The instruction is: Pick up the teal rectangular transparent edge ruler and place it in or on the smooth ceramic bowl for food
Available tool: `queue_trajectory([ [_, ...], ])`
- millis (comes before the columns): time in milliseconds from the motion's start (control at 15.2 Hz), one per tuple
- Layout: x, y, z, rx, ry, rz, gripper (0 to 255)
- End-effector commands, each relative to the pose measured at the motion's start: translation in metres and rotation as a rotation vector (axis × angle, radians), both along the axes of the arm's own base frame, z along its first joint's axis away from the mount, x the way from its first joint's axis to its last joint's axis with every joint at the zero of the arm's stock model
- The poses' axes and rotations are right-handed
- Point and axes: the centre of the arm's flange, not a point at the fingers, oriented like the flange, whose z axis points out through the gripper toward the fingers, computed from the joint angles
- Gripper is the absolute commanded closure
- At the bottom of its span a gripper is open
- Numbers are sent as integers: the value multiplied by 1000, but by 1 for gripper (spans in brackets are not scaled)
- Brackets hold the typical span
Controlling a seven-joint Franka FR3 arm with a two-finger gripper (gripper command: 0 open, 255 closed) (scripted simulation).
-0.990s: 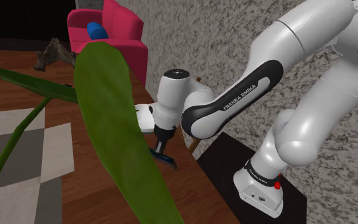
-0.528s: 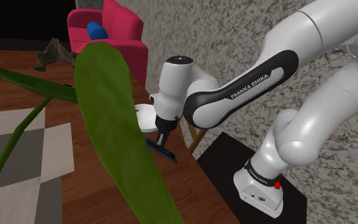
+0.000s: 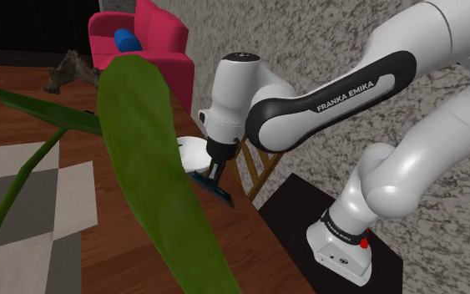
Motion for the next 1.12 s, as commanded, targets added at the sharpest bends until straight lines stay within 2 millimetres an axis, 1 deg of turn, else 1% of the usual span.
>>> queue_trajectory([
  [0, 1, 0, 10, 0, 1, 0, 255],
  [1056, 186, -101, 12, 0, 1, 0, 255],
])
